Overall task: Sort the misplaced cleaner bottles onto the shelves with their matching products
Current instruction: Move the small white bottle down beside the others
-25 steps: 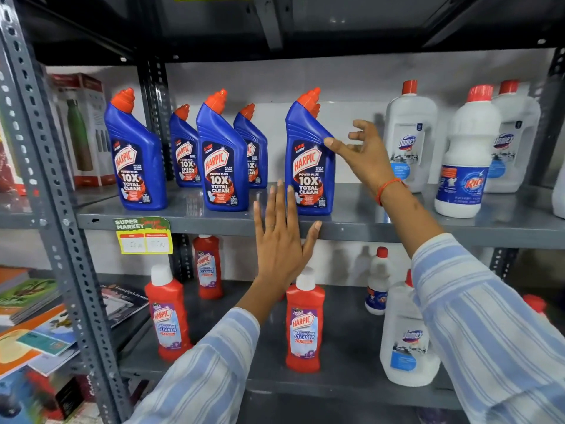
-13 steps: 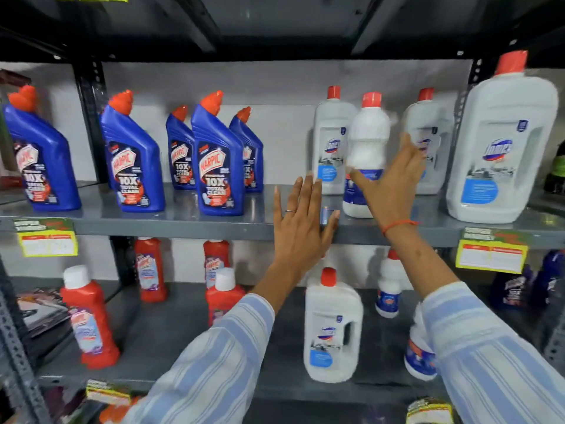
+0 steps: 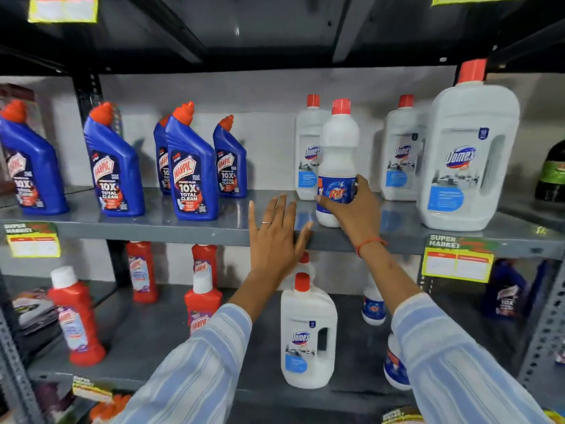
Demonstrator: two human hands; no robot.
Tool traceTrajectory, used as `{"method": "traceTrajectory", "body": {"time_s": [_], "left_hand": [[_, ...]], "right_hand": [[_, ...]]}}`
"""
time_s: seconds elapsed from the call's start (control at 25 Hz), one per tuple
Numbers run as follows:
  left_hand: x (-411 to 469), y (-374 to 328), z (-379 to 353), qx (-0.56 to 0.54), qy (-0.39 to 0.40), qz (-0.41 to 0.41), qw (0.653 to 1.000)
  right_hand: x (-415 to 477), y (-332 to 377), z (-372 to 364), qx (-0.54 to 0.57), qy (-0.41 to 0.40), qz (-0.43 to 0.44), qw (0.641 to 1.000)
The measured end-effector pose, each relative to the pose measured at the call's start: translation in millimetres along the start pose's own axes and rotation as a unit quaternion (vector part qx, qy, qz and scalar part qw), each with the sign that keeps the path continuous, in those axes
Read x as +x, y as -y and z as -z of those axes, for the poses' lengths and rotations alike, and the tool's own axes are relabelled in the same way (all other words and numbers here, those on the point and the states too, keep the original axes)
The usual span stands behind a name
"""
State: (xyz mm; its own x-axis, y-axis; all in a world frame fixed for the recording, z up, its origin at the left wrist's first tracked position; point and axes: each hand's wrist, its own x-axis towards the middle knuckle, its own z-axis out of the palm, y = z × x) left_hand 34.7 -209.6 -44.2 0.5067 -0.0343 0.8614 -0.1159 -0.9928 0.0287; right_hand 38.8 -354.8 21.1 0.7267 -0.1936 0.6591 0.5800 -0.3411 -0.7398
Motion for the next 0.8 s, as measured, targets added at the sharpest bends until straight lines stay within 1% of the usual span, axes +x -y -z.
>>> {"method": "traceTrajectory", "body": {"time_s": [0.16, 0.28, 0.4, 0.6, 0.72, 0.8], "left_hand": [[-17.0, -0.3, -0.9, -0.014, -0.043, 0.013, 0.999], [-43.3, -7.1, -1.8, -0.042, -0.064, 0.012, 0.997], [-80.7, -7.6, -7.9, -0.061, -0.05, 0.032, 0.996], [-155.4, 4.3, -39.1, -0.069, 0.044, 0.072, 0.994], [-200.2, 13.1, -68.7, -0.082, 0.145, 0.107, 0.98], [-228.7, 21.9, -89.1, -0.088, 0.224, 0.107, 0.965]], "right_hand": [[-41.9, 14.7, 24.5, -0.01, -0.045, 0.043, 0.998], [-79.2, 6.0, 33.5, 0.017, -0.038, 0.021, 0.999], [-116.2, -26.3, 32.9, 0.032, -0.026, -0.023, 0.999], [-160.2, -96.0, 30.5, -0.02, -0.023, -0.097, 0.995], [-180.1, -140.4, 23.5, -0.068, -0.026, -0.136, 0.988], [-191.0, -168.4, 17.7, -0.101, -0.017, -0.148, 0.984]]}}
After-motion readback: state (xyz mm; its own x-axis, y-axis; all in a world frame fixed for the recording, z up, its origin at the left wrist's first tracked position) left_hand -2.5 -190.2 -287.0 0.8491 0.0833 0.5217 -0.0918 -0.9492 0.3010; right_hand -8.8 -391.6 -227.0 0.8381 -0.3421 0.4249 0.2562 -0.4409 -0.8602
